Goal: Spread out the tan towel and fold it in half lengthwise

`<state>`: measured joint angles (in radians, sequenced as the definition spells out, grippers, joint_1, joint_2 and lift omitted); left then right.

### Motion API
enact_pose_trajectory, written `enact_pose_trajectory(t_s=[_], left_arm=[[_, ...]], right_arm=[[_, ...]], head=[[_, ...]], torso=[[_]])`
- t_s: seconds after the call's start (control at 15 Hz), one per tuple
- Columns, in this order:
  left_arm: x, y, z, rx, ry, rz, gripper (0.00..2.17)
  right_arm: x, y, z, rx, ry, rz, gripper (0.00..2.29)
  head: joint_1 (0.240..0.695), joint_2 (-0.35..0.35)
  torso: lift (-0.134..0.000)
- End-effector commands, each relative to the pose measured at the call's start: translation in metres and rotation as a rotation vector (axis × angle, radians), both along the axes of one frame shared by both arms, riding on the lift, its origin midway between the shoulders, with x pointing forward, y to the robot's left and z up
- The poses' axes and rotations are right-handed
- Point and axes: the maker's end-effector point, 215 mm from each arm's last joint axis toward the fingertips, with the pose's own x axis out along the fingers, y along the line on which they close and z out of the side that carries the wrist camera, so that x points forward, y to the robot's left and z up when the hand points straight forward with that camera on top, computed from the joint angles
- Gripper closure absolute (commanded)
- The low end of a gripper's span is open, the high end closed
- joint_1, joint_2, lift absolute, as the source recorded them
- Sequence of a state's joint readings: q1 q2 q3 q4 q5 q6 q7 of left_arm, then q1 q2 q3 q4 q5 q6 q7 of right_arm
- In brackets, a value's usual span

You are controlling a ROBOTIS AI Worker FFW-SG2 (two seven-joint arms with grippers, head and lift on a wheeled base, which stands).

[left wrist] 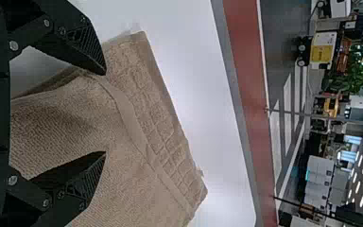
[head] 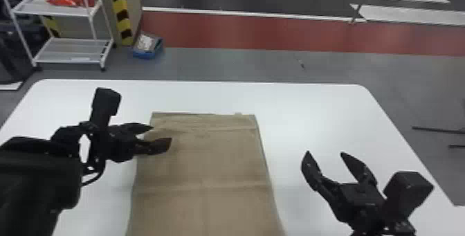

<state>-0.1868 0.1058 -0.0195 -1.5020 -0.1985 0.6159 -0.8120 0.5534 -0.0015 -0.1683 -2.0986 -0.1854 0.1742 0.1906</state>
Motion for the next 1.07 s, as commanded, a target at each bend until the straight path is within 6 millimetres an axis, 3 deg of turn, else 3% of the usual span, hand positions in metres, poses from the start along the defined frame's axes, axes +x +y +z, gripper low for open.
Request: enact_pose_trajectory(t_s=[0.0,0.27,0.6,0.73,1.0], left_arm=[[-0.002,-0.002,0.007,0.001,-0.013,-0.002,0.33],[-0.011,-0.006,0.006,-0.009,-0.008,-0.025,0.41],[-0.015,-0.005,0.003,0.004,-0.013,-0.009,1.74],[-0.030,-0.005,0.019,0.005,-0.039,0.000,1.80],[-0.087,-0.027,0.053,-0.040,-0.047,-0.020,1.80]], right_arm=[[0.001,0.001,-0.002,0.004,0.002,-0.001,0.11],[0.002,0.000,-0.005,0.009,0.007,-0.002,0.11],[0.002,0.000,-0.005,0.009,0.007,-0.003,0.11],[0.002,0.000,-0.006,0.010,0.009,-0.003,0.11],[0.006,-0.011,0.000,0.016,-0.005,-0.021,0.11]], head=[[0.695,-0.137],[0.695,-0.142],[0.695,-0.149],[0.695,-0.146],[0.695,-0.157]], torso=[[-0.119],[-0.119],[-0.119],[-0.119],[-0.119]])
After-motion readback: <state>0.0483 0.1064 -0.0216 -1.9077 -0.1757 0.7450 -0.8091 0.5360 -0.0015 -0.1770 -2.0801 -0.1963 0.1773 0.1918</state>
